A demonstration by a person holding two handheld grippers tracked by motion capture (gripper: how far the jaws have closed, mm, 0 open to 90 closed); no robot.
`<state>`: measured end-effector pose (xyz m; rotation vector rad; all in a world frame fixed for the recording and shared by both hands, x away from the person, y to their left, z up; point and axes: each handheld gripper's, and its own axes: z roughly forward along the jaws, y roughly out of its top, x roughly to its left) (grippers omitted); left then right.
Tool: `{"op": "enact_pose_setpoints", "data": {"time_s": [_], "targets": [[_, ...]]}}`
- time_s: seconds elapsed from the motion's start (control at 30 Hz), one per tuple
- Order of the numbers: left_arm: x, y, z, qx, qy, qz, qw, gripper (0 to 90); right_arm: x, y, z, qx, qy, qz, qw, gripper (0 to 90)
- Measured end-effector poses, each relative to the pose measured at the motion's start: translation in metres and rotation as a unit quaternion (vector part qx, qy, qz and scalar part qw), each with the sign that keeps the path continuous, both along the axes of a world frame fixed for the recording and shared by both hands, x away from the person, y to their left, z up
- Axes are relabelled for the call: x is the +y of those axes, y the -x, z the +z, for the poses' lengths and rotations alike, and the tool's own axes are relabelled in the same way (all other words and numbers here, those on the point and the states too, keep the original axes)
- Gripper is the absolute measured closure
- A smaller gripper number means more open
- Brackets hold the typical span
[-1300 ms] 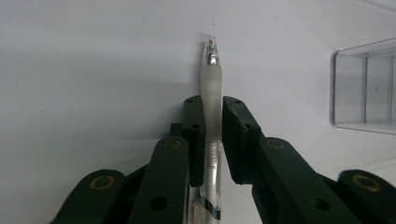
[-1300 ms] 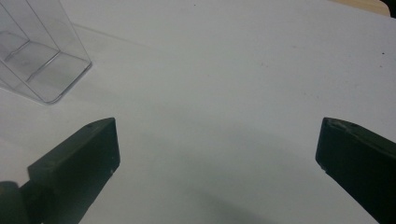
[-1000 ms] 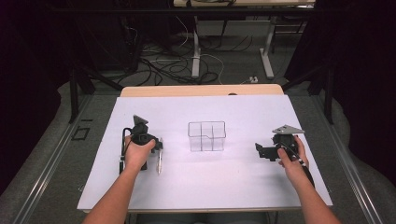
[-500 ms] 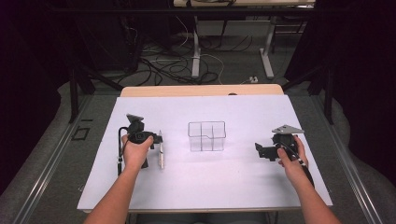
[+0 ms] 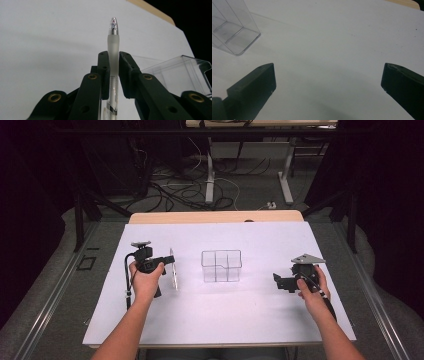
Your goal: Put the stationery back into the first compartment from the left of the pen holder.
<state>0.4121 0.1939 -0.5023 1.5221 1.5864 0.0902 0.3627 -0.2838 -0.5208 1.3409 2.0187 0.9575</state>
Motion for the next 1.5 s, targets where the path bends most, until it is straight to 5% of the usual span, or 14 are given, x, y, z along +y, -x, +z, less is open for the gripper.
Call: {"op": "enact_pose_setpoints", "data": {"time_s": [0.33,0.73,1.5], "targets": [[-0.004,0.007,0.015,-0.059,0.02,0.003,0.9981,79.6,0.001,0.001,0.0,-0.003,-0.002,0.001,1.0,0.0],[-0.013,0.015,0.028,-0.132,0.022,0.013,0.991,79.7,0.001,0.001,-0.001,-0.002,-0.004,0.001,1.0,0.0],[-0.044,0.009,0.062,-0.181,0.03,-0.011,0.983,79.7,0.0,0.0,-0.001,-0.001,-0.004,0.0,1.0,0.0]]}}
